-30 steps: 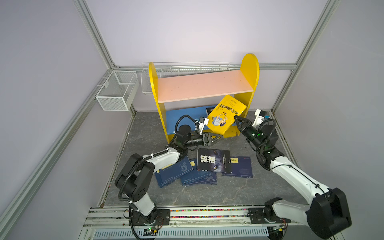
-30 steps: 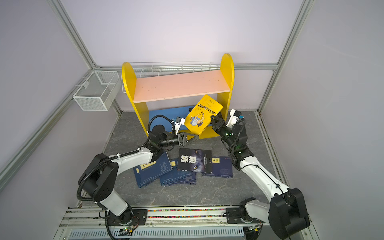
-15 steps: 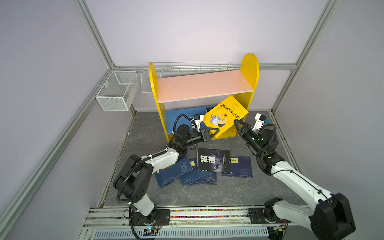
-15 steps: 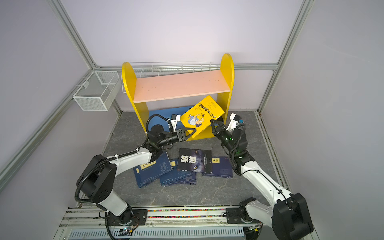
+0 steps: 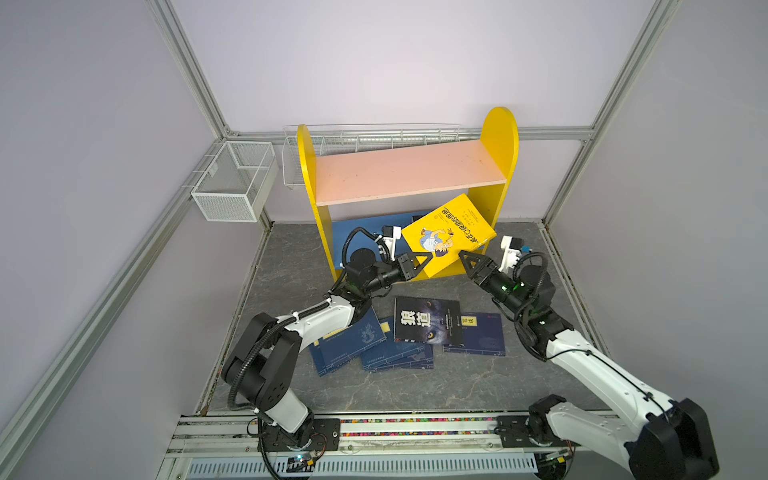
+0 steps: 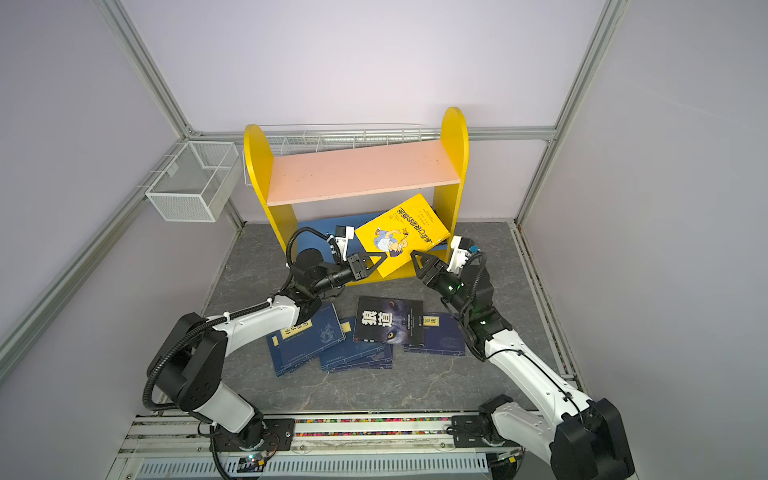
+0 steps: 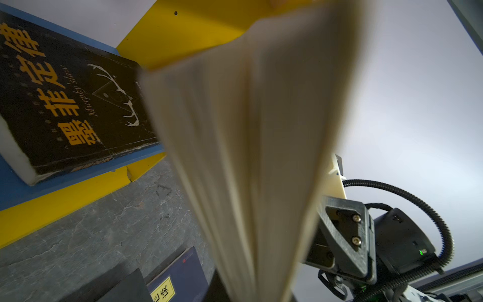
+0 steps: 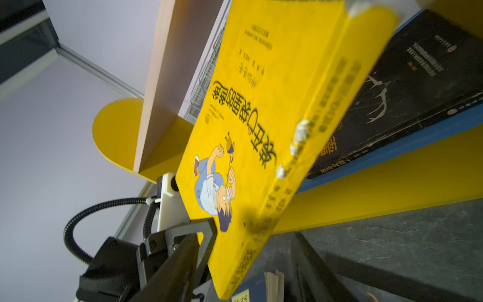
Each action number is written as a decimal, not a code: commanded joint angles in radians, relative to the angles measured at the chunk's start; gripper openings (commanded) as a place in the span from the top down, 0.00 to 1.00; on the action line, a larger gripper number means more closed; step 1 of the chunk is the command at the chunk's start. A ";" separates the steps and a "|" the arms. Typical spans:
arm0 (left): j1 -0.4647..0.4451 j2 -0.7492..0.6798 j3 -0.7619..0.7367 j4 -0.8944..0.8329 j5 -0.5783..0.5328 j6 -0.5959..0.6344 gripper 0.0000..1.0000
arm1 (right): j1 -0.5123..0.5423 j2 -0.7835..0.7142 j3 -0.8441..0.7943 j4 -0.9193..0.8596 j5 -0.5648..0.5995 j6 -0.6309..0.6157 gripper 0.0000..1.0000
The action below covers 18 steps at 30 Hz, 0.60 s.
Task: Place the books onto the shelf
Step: 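Raise the yellow book upright with the right gripper while the left gripper steadies it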
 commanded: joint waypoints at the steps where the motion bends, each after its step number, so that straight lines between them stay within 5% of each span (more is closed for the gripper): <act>1: 0.001 0.021 0.001 0.214 0.073 -0.063 1.00 | 0.006 0.027 -0.030 0.092 -0.062 0.020 0.38; 6: -0.001 0.063 -0.003 0.308 0.105 -0.129 1.00 | 0.006 0.046 -0.019 0.102 -0.051 0.010 0.44; 16: -0.012 0.029 -0.001 0.149 0.068 -0.026 0.98 | 0.012 0.094 0.010 0.169 -0.053 0.036 0.84; 18: -0.011 0.002 -0.002 0.085 0.029 0.010 0.67 | 0.013 0.113 0.018 0.183 -0.047 0.043 0.88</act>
